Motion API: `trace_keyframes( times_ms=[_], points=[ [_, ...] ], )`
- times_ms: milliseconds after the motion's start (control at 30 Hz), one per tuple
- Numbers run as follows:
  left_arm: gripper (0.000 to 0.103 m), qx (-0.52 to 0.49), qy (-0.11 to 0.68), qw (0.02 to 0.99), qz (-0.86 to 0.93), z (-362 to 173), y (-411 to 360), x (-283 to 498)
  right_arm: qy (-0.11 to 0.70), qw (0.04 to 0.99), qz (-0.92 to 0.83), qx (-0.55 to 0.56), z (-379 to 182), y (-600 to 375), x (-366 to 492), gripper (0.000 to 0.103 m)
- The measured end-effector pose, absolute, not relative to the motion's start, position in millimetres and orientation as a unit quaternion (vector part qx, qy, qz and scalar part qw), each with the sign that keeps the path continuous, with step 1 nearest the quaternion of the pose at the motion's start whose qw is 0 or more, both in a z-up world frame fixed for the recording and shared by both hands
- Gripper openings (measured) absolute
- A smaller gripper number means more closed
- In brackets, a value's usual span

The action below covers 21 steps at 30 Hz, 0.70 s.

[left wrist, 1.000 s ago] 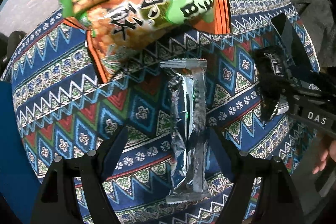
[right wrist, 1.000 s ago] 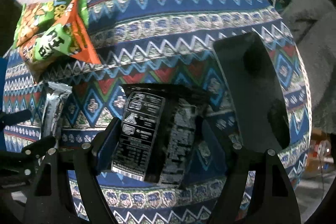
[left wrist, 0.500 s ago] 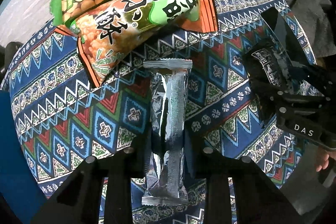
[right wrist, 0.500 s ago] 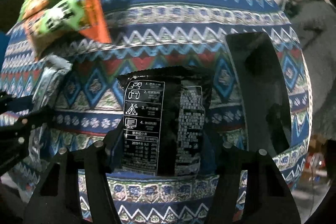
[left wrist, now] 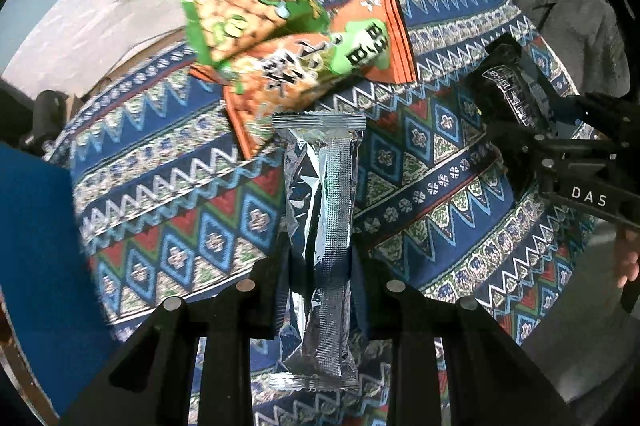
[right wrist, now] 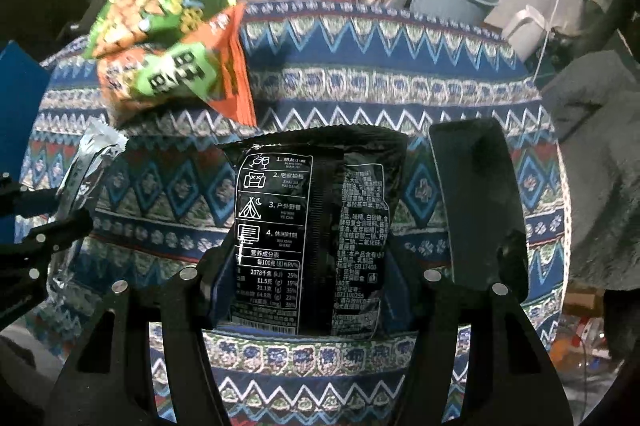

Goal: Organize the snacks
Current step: 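Carry the black bag and silver bar into the box and open both tools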

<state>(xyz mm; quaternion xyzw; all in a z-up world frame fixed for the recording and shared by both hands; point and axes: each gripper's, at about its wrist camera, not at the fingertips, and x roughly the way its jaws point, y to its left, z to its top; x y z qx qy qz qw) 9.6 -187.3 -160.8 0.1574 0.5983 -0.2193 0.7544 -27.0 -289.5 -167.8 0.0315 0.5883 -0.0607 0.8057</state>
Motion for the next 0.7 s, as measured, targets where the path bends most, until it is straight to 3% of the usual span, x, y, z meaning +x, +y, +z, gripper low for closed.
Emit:
trace_keyframes(
  times_ms=[700],
  points=[
    [0.027,0.132,0.539,0.809,-0.195,-92.5,-93.7,13.5,0.52,0.854,-0.003,0.002,-87.4,-238.5,-12.1,0.063]
  ],
)
